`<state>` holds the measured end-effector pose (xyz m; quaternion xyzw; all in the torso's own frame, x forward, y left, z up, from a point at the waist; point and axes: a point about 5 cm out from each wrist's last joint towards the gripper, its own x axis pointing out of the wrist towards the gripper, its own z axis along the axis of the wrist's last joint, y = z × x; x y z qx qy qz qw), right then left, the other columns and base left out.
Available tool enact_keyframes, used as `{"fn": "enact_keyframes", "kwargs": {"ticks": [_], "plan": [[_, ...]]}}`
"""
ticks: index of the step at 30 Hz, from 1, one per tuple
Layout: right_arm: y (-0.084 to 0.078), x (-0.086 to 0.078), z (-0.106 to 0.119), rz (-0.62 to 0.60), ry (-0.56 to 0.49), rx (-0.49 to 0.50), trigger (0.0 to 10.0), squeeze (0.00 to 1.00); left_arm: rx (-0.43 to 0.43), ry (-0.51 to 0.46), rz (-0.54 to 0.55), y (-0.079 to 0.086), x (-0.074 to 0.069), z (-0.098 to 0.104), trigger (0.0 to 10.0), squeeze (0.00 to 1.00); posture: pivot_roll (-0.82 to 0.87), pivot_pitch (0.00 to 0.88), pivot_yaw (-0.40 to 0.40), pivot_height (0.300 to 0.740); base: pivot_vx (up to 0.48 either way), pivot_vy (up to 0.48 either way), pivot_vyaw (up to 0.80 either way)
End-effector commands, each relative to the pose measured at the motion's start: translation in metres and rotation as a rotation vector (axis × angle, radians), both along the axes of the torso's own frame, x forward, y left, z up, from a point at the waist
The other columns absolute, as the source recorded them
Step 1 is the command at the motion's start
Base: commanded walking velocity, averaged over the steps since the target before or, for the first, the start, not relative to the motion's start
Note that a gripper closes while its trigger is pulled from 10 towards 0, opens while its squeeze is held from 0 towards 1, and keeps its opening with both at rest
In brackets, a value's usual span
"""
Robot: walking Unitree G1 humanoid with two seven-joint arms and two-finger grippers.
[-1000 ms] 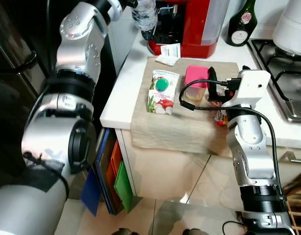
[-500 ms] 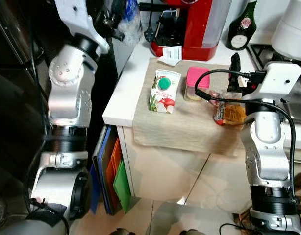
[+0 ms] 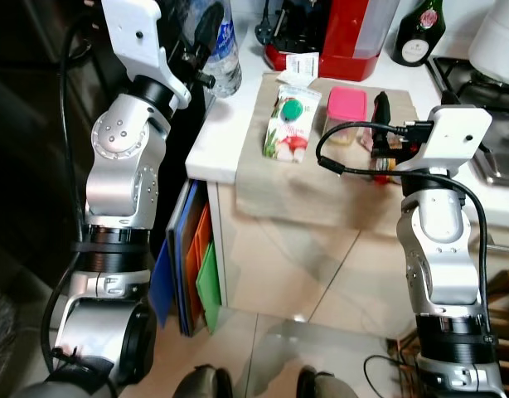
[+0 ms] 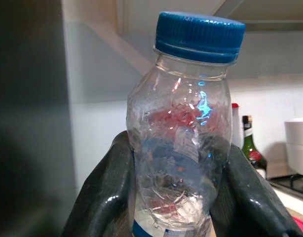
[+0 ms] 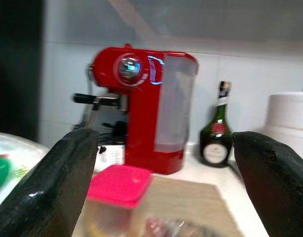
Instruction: Restocking fridge
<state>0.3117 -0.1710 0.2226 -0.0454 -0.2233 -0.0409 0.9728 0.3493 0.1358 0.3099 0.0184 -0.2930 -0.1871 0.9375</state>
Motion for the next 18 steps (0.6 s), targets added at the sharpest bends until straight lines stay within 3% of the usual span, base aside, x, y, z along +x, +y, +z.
{"fn": "enact_keyframes", "kwargs": {"ticks": [1, 6, 9, 18], "plan": [[-0.002, -0.001, -0.002, -0.011, 0.009, -0.005, 10.0, 0.00, 0.002, -0.057, -0.021, -0.005, -0.006, 0.013, 10.0, 0.00, -0.10, 0.000, 0.037, 0.740, -0.240, 0.000, 0.00], [-0.001, -0.001, -0.006, -0.006, 0.022, -0.009, 10.0, 0.00, -0.040, -0.027, -0.049, -0.006, -0.006, 0.011, 10.0, 0.00, -0.10, 0.000, 0.037, 0.740, -0.344, 0.000, 0.00], [-0.003, -0.002, -0.015, -0.006, 0.060, -0.004, 10.0, 0.00, -0.070, 0.024, -0.056, -0.003, -0.004, -0.002, 10.0, 0.00, -0.10, 0.000, 0.032, 0.740, -0.341, 0.000, 0.00], [-0.005, -0.002, -0.019, -0.013, 0.075, -0.001, 10.0, 0.00, -0.057, 0.042, -0.074, -0.007, -0.005, -0.007, 10.0, 0.00, -0.11, 0.000, 0.036, 0.740, -0.342, 0.000, 0.00]]}}
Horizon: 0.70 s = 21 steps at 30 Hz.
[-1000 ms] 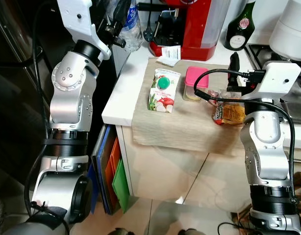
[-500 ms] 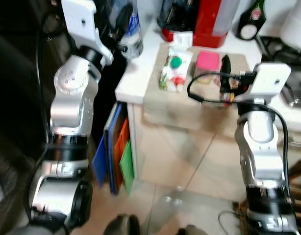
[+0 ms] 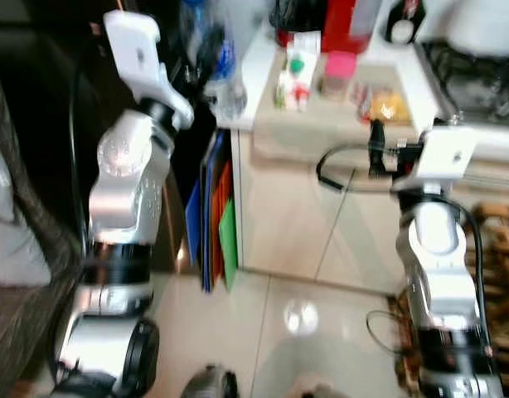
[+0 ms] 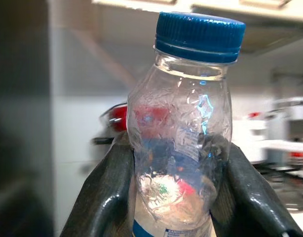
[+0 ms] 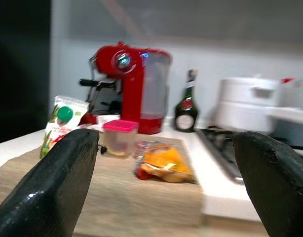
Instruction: Restocking fridge
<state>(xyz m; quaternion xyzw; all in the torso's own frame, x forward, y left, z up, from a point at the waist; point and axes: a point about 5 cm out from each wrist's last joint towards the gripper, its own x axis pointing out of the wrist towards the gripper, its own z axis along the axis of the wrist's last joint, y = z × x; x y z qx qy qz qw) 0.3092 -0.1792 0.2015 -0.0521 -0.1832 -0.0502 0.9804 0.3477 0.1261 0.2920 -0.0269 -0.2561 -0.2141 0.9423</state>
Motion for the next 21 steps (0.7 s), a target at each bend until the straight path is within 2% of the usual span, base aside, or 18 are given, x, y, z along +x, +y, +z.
{"fn": "enact_keyframes", "kwargs": {"ticks": [1, 9, 14, 15, 16, 18, 19, 20, 21], "plan": [[0.003, 0.000, 0.002, 0.009, -0.007, 0.005, 10.0, 0.00, -0.003, -0.048, 0.001, 0.003, -0.004, 0.011, 10.0, 0.00, -0.11, 0.000, 0.036, 0.740, -0.345, 0.000, 0.00], [0.000, -0.001, -0.004, 0.003, 0.017, 0.008, 10.0, 0.00, 0.026, -0.020, -0.003, 0.001, -0.004, -0.001, 10.0, 0.00, -0.12, 0.000, 0.042, 0.740, -0.350, 0.000, 0.00], [-0.003, -0.006, -0.029, 0.013, 0.126, 0.040, 10.0, 0.00, 0.022, 0.123, 0.035, 0.006, -0.003, -0.045, 10.0, 0.00, -0.14, 0.000, 0.069, 0.740, -0.344, 0.000, 0.00], [-0.003, -0.006, -0.029, 0.013, 0.126, 0.040, 10.0, 0.00, 0.022, 0.123, 0.035, 0.006, -0.003, -0.045, 10.0, 0.00, -0.14, 0.000, 0.069, 0.740, -0.292, 0.000, 0.00], [-0.002, -0.007, -0.047, 0.038, 0.214, 0.052, 10.0, 0.00, 0.035, 0.216, 0.051, 0.008, -0.003, -0.073, 10.0, 0.00, -0.15, 0.000, 0.073, 0.740, 0.000, 0.000, 0.00], [0.002, -0.008, -0.068, 0.076, 0.305, 0.048, 10.0, 0.00, 0.047, 0.327, 0.059, 0.008, -0.004, -0.104, 10.0, 0.00, -0.15, 0.000, 0.075, 0.740, 0.000, 0.000, 0.00], [0.004, -0.008, -0.080, 0.098, 0.357, 0.029, 10.0, 0.00, 0.073, 0.412, 0.062, 0.009, -0.004, -0.128, 10.0, 0.00, -0.15, 0.000, 0.075, 0.740, 0.000, 0.000, 0.00], [0.005, -0.008, -0.088, 0.112, 0.388, 0.016, 10.0, 0.00, 0.091, 0.467, 0.063, 0.010, -0.005, -0.143, 10.0, 0.00, -0.15, 0.000, 0.075, 0.740, 0.000, 0.000, 0.00], [0.006, -0.007, -0.105, 0.138, 0.460, -0.019, 10.0, 0.00, 0.115, 0.569, 0.053, 0.012, -0.008, -0.170, 10.0, 0.00, -0.15, 0.000, 0.075, 0.740, 0.000, 0.000, 0.00]]}}
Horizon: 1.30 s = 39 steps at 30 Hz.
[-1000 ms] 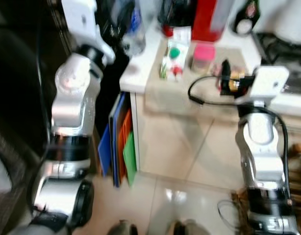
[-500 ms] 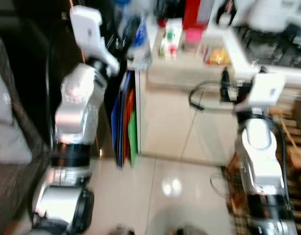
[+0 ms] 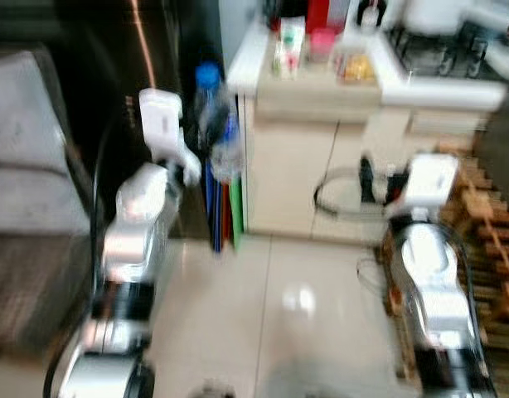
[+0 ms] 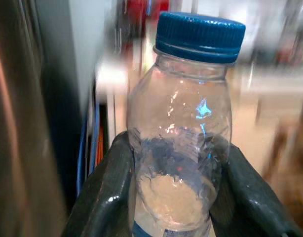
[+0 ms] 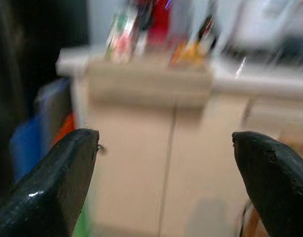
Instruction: Restocking fridge
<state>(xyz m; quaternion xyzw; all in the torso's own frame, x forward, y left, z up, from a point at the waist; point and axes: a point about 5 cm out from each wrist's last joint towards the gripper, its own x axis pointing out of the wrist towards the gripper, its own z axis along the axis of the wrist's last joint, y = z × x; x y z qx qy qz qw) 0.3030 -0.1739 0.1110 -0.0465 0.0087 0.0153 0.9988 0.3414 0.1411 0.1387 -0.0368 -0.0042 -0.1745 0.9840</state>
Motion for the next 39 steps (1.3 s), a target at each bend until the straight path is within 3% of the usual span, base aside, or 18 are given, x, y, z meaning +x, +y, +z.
{"fn": "enact_keyframes", "kwargs": {"ticks": [1, 4, 5, 6, 7, 8, 10, 14, 15, 16, 18, 21, 27, 39], "plan": [[0.001, -0.001, -0.015, 0.031, 0.066, -0.026, 10.0, 0.00, 0.033, 0.064, -0.029, -0.003, -0.001, -0.017, 10.0, 0.00, -0.15, 0.000, 0.075, 0.740, 0.000, 0.000, 0.00], [-0.009, -0.004, -0.068, 0.022, 0.313, -0.009, 10.0, 0.00, 0.132, 0.396, -0.021, 0.008, -0.019, -0.091, 10.0, 0.00, -0.15, 0.000, 0.070, 0.740, 0.000, 0.000, 0.00], [-0.013, -0.008, -0.084, -0.003, 0.400, -0.005, 10.0, 0.00, 0.186, 0.481, -0.011, 0.011, -0.027, -0.109, 10.0, 0.00, -0.14, 0.000, 0.071, 0.740, 0.000, 0.000, 0.00], [-0.013, -0.008, -0.084, -0.003, 0.400, -0.005, 10.0, 0.00, 0.186, 0.481, -0.011, 0.011, -0.027, -0.109, 10.0, 0.00, -0.14, 0.000, 0.071, 0.740, 0.000, 0.000, 0.00], [-0.013, -0.018, -0.106, -0.013, 0.542, 0.018, 10.0, 0.00, 0.243, 0.612, 0.025, 0.018, -0.042, -0.135, 10.0, 0.00, -0.14, 0.000, 0.078, 0.740, 0.000, 0.000, 0.00], [-0.010, -0.025, -0.118, -0.001, 0.624, 0.017, 10.0, 0.00, 0.249, 0.674, 0.045, 0.019, -0.050, -0.145, 10.0, 0.00, -0.15, 0.000, 0.081, 0.740, 0.000, 0.000, 0.00], [-0.007, -0.031, -0.126, 0.014, 0.677, 0.017, 10.0, 0.00, 0.249, 0.710, 0.057, 0.019, -0.055, -0.151, 10.0, 0.00, -0.15, 0.000, 0.083, 0.740, 0.000, 0.000, 0.00], [-0.011, -0.070, -0.166, -0.064, 0.924, 0.058, 10.0, 0.00, 0.323, 0.861, 0.062, 0.015, -0.083, -0.180, 10.0, 0.00, -0.17, 0.000, 0.100, 0.740, 0.000, 0.000, 0.00], [-0.011, -0.070, -0.166, -0.064, 0.924, 0.058, 10.0, 0.00, 0.323, 0.861, 0.062, 0.015, -0.083, -0.180, 10.0, 0.00, -0.17, 0.000, 0.100, 0.740, 0.000, 0.000, 0.00], [-0.014, -0.082, -0.175, -0.090, 0.986, 0.059, 10.0, 0.00, 0.336, 0.890, 0.071, 0.015, -0.090, -0.185, 10.0, 0.00, -0.17, 0.000, 0.102, 0.740, 0.000, 0.000, 0.00], [-0.016, -0.103, -0.187, -0.009, 1.095, -0.058, 10.0, 0.00, 0.388, 0.978, 0.094, 0.017, -0.109, -0.199, 10.0, 0.00, -0.16, 0.000, 0.101, 0.740, 0.000, 0.000, 0.00], [-0.016, -0.105, -0.188, 0.036, 1.105, -0.078, 10.0, 0.00, 0.412, 0.996, 0.043, 0.009, -0.117, -0.204, 10.0, 0.00, -0.16, 0.000, 0.095, 0.740, 0.000, 0.000, 0.00], [-0.019, -0.095, -0.183, 0.001, 1.067, -0.048, 10.0, 0.00, 0.327, 0.935, -0.004, -0.016, -0.102, -0.195, 10.0, 0.00, -0.16, 0.000, 0.092, 0.740, 0.121, -0.426, 0.00], [-0.012, -0.097, -0.185, -0.010, 1.080, -0.056, 10.0, 0.00, 0.265, 0.957, -0.032, -0.033, -0.101, -0.193, 10.0, 0.00, -0.18, 0.000, 0.109, 0.740, 0.164, -0.414, 0.00]]}}
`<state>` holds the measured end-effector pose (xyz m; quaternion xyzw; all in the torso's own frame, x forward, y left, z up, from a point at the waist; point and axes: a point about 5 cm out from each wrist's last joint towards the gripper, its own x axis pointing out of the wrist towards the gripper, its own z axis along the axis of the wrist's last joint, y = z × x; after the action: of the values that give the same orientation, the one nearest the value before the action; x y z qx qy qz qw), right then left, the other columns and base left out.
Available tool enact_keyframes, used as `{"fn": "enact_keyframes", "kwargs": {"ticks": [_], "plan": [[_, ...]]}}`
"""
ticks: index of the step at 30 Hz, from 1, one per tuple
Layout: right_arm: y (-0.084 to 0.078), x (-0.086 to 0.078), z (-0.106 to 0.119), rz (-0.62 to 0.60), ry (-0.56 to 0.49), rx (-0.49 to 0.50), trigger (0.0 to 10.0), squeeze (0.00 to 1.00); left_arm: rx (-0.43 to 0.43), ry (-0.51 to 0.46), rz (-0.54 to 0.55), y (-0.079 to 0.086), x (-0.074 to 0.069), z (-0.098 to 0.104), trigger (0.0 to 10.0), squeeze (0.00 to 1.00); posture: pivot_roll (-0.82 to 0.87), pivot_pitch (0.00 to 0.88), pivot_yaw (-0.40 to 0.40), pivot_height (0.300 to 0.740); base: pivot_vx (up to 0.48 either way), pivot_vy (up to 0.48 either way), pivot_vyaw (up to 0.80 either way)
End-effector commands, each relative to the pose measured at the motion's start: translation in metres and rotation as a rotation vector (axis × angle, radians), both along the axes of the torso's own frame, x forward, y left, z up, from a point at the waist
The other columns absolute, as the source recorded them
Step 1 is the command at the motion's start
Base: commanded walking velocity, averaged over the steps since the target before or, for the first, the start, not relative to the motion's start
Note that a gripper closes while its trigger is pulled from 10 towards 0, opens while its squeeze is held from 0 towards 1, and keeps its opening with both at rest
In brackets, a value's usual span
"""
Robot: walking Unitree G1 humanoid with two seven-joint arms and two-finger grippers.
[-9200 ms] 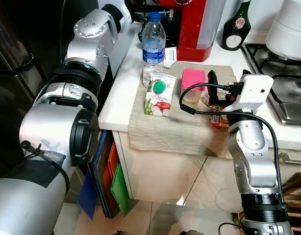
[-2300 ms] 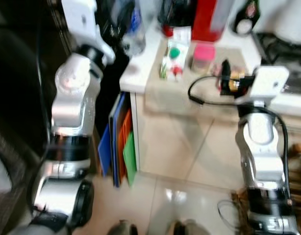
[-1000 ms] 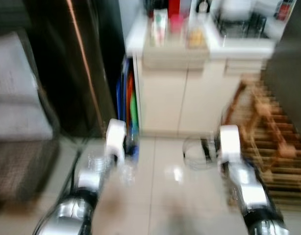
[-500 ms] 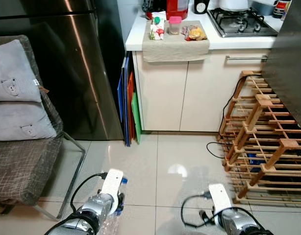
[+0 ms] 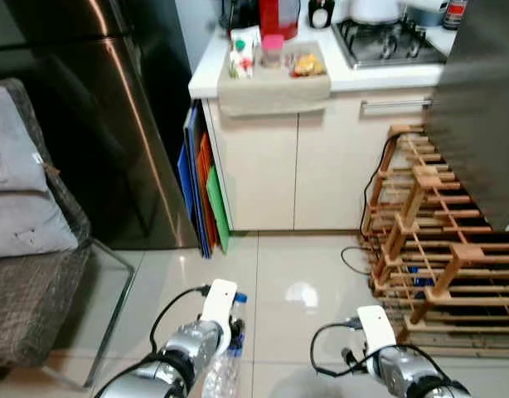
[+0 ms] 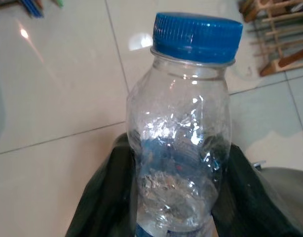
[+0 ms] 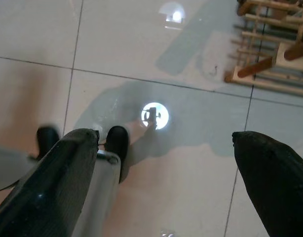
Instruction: Restocking fridge
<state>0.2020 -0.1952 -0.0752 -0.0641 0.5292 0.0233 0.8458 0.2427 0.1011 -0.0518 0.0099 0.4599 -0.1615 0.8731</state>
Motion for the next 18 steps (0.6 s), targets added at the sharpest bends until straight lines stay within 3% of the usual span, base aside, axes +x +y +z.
{"fn": "enact_keyframes", "kwargs": {"ticks": [1, 6, 12, 14, 15, 18], "plan": [[0.008, 0.005, 0.001, 0.010, -0.021, 0.014, 10.0, 0.00, 0.008, 0.023, 0.003, 0.003, -0.003, -0.002, 10.0, 0.00, -0.18, 0.000, 0.109, 0.740, 0.000, -0.428, 0.00], [0.008, 0.006, 0.002, 0.018, -0.021, -0.005, 10.0, 0.00, 0.003, 0.018, -0.011, 0.001, -0.003, -0.002, 10.0, 0.00, -0.18, 0.000, 0.105, 0.740, 0.000, -0.437, 0.00], [0.000, 0.001, 0.000, 0.009, -0.020, -0.054, 10.0, 0.00, 0.003, -0.024, -0.029, 0.005, 0.004, 0.002, 10.0, 0.00, -0.18, 0.000, 0.110, 0.740, 0.000, -0.042, -0.70], [-0.003, 0.006, 0.003, -0.017, -0.064, -0.061, 10.0, 0.00, 0.029, -0.084, -0.047, 0.012, 0.011, 0.007, 10.0, 0.00, -0.18, 0.000, 0.108, 0.740, 0.000, 0.000, -0.73], [-0.002, 0.023, 0.014, 0.000, -0.175, -0.066, 10.0, 0.00, 0.040, -0.180, -0.015, 0.027, 0.025, 0.018, 10.0, 0.00, -0.18, 0.000, 0.096, 0.740, 0.000, 0.000, -0.74], [-0.001, 0.035, 0.022, 0.010, -0.257, -0.062, 10.0, 0.00, 0.046, -0.245, 0.013, 0.040, 0.029, 0.023, 10.0, 0.00, -0.18, 0.000, 0.093, 0.740, 0.000, 0.000, -0.74]]}}
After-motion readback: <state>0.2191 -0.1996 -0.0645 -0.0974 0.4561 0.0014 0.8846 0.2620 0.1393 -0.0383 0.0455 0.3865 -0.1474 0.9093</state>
